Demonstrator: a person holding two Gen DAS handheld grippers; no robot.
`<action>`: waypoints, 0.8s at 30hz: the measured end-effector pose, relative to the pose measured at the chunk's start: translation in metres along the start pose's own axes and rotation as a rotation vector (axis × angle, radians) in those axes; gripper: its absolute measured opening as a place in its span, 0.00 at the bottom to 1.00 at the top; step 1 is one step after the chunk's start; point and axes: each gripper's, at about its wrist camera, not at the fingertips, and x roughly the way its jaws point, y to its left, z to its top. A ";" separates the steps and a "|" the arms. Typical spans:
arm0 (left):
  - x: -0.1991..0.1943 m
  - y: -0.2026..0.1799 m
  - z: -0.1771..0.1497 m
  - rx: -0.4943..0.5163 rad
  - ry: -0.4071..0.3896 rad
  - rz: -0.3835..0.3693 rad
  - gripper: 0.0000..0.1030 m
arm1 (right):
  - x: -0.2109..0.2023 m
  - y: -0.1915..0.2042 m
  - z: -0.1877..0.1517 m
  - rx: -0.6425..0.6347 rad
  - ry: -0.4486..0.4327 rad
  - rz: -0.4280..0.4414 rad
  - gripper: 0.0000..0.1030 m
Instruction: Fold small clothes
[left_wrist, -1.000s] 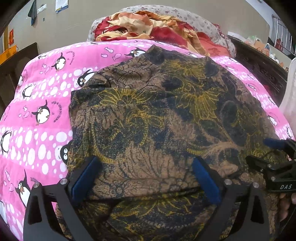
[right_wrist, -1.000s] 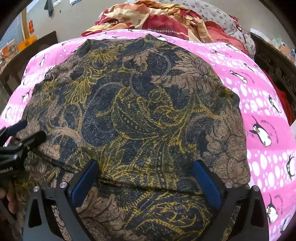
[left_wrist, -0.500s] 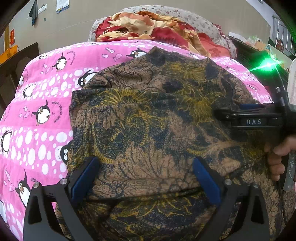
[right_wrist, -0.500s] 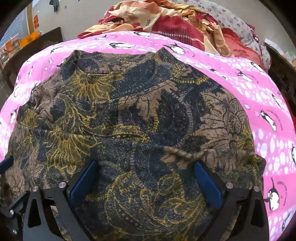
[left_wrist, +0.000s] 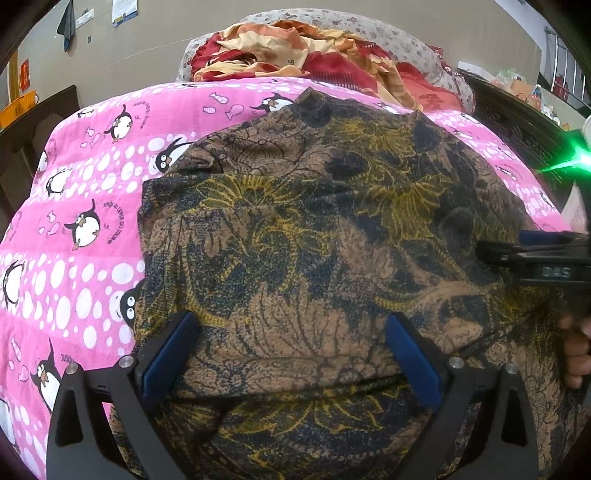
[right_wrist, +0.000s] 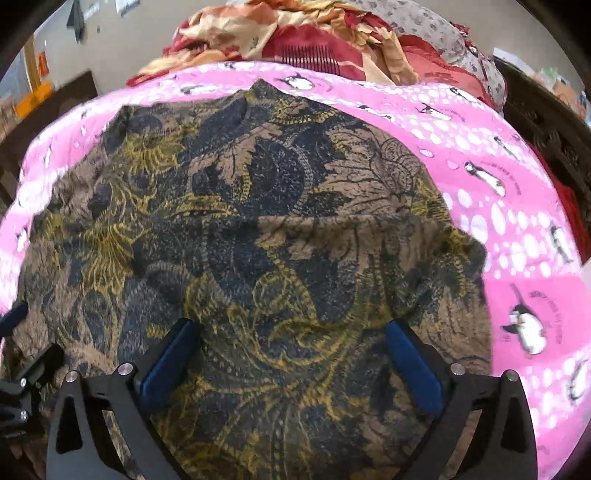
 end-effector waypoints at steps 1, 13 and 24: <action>0.000 0.000 0.000 0.000 0.000 0.000 0.98 | -0.009 0.001 -0.004 0.003 -0.011 0.008 1.00; 0.002 -0.001 0.001 0.006 0.004 0.004 0.99 | -0.022 0.003 -0.053 -0.031 -0.027 0.046 1.00; 0.000 0.000 0.000 0.000 0.001 -0.007 0.99 | -0.023 0.009 -0.089 -0.122 -0.035 -0.051 1.00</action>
